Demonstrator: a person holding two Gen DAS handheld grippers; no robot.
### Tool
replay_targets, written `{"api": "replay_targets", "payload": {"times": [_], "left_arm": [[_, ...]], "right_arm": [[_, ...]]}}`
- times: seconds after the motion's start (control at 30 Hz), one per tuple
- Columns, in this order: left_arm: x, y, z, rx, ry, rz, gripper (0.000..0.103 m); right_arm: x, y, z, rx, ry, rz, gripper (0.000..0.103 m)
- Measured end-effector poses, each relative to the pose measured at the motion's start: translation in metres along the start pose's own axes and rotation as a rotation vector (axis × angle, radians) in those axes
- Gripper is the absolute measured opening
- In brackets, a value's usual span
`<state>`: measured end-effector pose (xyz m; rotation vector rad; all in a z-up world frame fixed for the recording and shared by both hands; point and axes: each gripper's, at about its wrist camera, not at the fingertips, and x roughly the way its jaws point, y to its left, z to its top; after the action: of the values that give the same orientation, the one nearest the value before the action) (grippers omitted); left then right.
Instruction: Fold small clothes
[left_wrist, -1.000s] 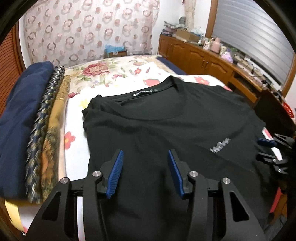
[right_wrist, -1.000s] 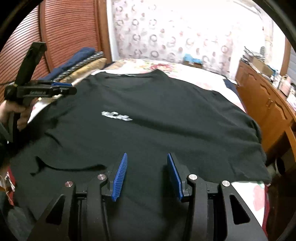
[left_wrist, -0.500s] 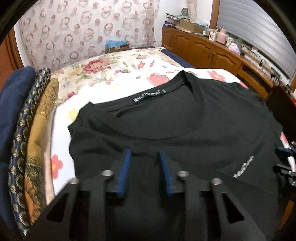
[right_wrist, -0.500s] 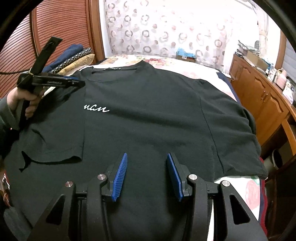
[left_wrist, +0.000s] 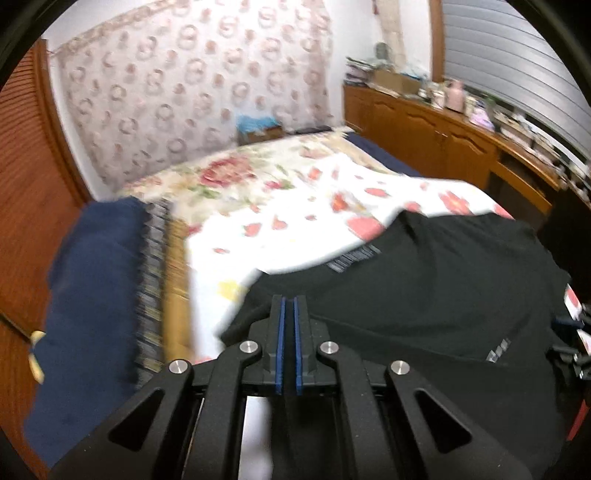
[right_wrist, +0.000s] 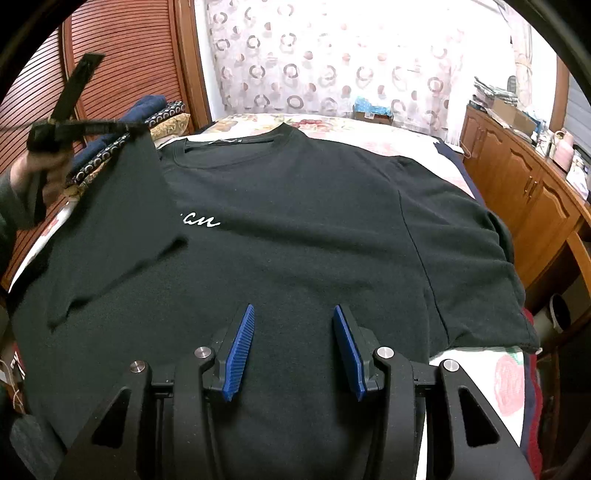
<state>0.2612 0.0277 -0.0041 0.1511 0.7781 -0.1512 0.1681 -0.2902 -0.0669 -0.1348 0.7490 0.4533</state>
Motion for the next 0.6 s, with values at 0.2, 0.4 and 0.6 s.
{"api": "replay_targets", "payload": {"times": [0.2, 0.4, 0.6], "left_arm": [[-0.005, 0.045, 0.020, -0.010, -0.002, 0.105, 0.005], [-0.003, 0.068, 0.011, -0.057, 0.014, 0.128, 0.005], [-0.017, 0.061, -0.001, -0.078, -0.019, 0.083, 0.020]], "right_arm": [[-0.002, -0.001, -0.002, -0.003, 0.001, -0.003, 0.046], [-0.003, -0.001, -0.001, -0.003, 0.000, -0.004, 0.046], [-0.002, -0.001, -0.001, -0.004, -0.001, -0.005, 0.046]]}}
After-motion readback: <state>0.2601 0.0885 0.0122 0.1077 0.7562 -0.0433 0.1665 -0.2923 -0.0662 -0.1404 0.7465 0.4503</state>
